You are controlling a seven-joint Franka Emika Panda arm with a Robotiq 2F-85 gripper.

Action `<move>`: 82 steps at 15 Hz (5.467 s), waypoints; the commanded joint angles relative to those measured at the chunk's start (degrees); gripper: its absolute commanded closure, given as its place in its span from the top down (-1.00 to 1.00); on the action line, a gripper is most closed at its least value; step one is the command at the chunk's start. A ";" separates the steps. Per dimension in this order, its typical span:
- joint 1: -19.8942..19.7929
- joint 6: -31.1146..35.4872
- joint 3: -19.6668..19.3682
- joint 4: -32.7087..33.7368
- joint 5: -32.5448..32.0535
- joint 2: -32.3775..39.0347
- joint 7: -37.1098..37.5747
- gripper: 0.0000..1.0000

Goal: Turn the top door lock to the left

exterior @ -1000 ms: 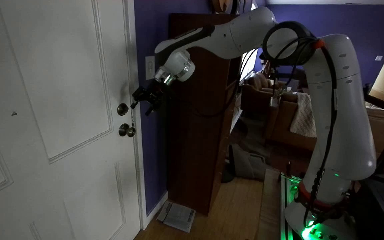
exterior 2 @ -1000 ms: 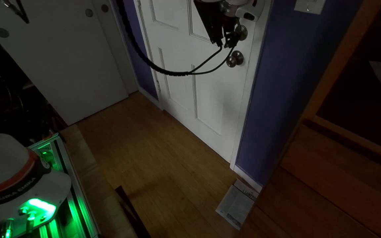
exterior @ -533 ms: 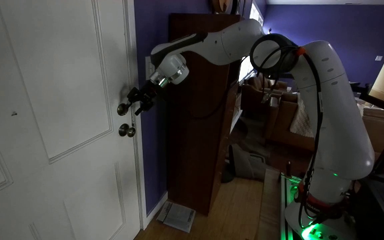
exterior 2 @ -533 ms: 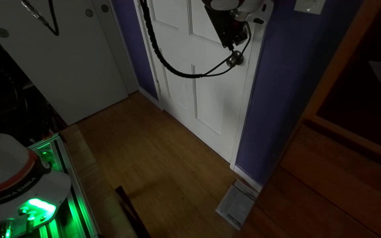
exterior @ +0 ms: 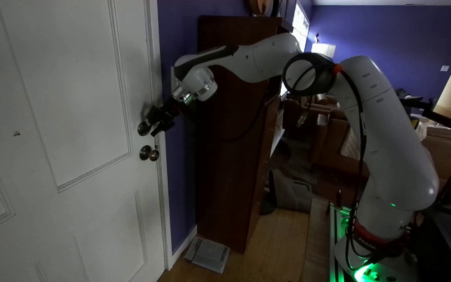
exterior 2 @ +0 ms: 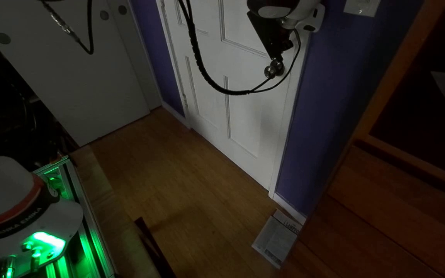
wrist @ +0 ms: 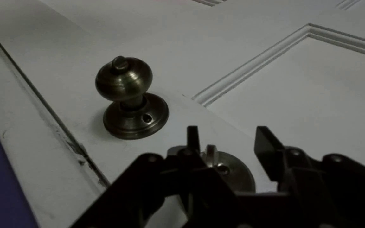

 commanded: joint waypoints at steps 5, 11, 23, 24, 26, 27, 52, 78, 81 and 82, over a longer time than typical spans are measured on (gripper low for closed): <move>-1.84 -2.17 1.05 6.97 -1.36 4.54 -2.65 -0.31; -1.40 -2.36 0.65 8.54 -3.81 4.79 -3.83 -0.93; 6.95 18.33 0.09 -3.65 -31.51 -4.39 -1.55 -0.93; 7.97 20.85 -0.36 -5.04 -34.43 -4.91 0.30 -0.93; 10.31 24.47 -2.12 -8.05 -41.36 -6.62 5.19 -0.93; 11.65 26.10 -3.28 -9.03 -45.02 -7.06 8.02 -0.93; 31.25 16.11 -19.24 -6.23 -112.85 -3.08 64.98 -0.23; 16.30 12.62 -5.93 1.59 -64.82 -3.06 30.10 -1.00; 16.95 14.54 -7.21 1.49 -65.78 -2.57 30.93 -1.00; 17.31 14.64 -7.72 1.36 -66.35 -2.66 31.22 -1.00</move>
